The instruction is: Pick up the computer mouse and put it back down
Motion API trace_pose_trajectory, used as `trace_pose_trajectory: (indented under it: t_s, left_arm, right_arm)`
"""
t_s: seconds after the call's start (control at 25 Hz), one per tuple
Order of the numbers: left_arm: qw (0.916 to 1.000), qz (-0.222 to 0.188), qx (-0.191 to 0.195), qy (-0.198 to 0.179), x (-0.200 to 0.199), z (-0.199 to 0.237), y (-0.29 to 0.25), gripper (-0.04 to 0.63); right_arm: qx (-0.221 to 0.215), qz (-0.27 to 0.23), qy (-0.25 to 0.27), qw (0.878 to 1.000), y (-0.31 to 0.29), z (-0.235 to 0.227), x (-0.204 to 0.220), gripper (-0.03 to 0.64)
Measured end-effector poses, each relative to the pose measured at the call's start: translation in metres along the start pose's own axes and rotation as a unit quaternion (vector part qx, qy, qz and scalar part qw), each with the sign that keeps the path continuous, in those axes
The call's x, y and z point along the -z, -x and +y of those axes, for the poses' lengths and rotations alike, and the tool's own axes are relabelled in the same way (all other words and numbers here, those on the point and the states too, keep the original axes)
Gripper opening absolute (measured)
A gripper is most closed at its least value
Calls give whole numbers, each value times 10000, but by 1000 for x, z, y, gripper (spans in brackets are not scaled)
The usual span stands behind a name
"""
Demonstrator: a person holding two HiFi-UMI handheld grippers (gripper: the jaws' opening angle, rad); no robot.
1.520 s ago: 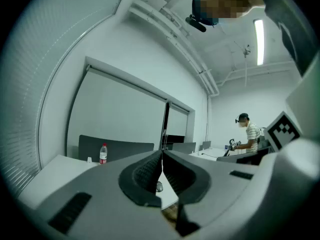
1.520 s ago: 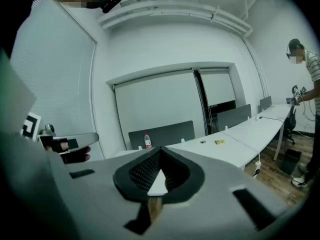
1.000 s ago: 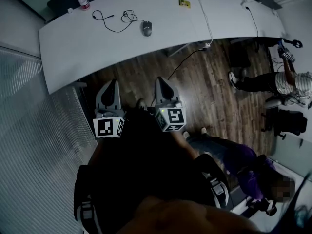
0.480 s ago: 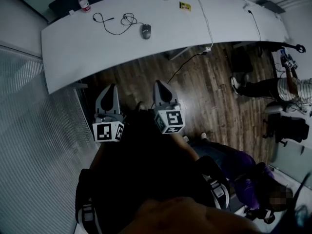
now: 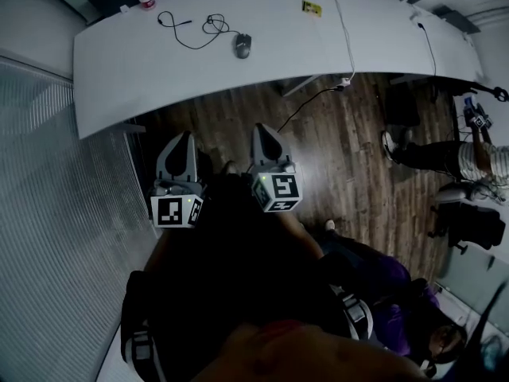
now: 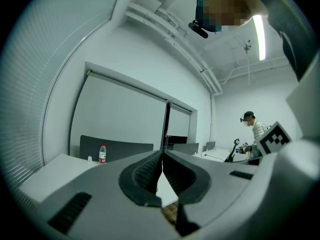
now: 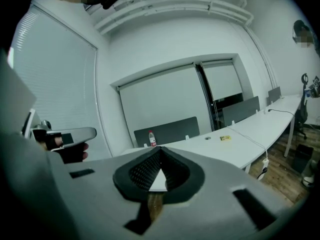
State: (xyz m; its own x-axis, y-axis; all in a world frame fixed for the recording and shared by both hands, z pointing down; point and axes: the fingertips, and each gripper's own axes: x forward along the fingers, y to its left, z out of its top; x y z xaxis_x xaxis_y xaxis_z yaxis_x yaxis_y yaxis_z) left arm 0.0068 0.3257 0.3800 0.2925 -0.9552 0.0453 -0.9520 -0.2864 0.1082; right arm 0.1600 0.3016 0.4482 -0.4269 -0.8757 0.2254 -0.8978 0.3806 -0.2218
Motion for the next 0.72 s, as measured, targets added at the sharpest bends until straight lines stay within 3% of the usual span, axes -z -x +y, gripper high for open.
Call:
trace_pose_trajectory:
  t_s: [0.32,0.72]
  left_arm:
    - [10000,39,9,8,10,14,-18,6]
    - [9996,81,256,17,10,51,-78,6]
  right_arm:
    - [144,124,-24,9998,-18,-11,7,0]
    - [353,149,-40,9993,-77,-17,-5,0]
